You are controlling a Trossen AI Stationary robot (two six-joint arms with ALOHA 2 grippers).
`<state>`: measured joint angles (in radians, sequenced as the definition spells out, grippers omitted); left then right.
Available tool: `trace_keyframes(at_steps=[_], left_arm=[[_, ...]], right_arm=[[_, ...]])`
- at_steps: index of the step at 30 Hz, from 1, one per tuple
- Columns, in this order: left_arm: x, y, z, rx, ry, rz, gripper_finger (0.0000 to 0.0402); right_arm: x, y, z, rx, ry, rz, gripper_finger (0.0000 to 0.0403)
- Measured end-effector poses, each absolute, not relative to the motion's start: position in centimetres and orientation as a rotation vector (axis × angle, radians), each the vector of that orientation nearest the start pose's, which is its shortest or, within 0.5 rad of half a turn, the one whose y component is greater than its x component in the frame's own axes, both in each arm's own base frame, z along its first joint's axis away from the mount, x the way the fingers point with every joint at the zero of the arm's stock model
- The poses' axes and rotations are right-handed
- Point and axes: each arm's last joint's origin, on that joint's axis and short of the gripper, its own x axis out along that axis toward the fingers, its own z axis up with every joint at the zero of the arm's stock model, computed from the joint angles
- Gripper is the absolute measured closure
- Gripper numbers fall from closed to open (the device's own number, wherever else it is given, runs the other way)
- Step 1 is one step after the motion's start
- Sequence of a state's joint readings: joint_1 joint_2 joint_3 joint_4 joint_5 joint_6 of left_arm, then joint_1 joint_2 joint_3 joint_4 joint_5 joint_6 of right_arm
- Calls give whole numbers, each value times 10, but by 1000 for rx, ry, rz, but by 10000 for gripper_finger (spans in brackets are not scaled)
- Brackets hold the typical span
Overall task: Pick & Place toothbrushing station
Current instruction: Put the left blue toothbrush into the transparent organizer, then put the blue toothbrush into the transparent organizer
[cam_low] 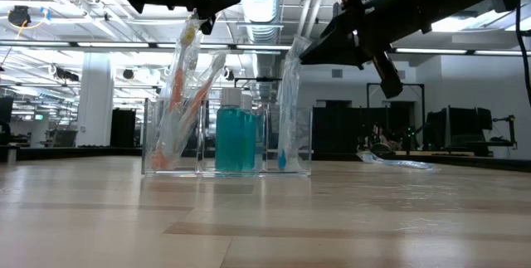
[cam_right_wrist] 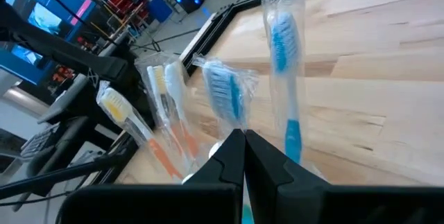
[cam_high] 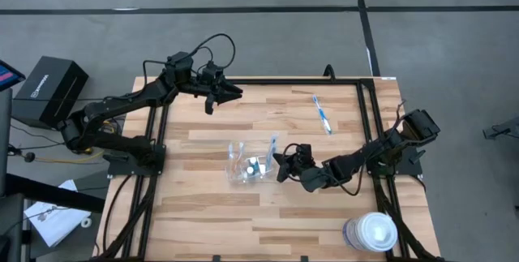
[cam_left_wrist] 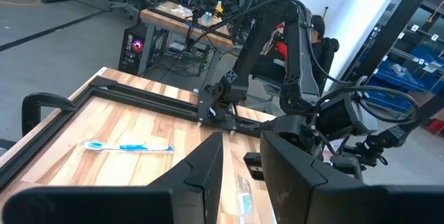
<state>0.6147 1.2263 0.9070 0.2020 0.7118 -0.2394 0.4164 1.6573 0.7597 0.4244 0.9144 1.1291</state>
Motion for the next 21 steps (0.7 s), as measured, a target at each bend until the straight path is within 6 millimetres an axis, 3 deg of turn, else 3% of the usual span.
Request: trace_keyframes(at_steps=[3, 6, 16, 21], left_arm=[[233, 141, 322, -311, 104, -86, 309], [233, 141, 322, -311, 104, -86, 309], [233, 141, 322, -312, 104, -86, 309], [233, 141, 322, -312, 104, -85, 309]], right_arm=[[301, 107, 173, 823, 61, -619, 394], [304, 105, 177, 884, 81, -553, 359], [310, 104, 187, 917, 29, -470, 170], [311, 103, 216, 854, -138, -376, 159]])
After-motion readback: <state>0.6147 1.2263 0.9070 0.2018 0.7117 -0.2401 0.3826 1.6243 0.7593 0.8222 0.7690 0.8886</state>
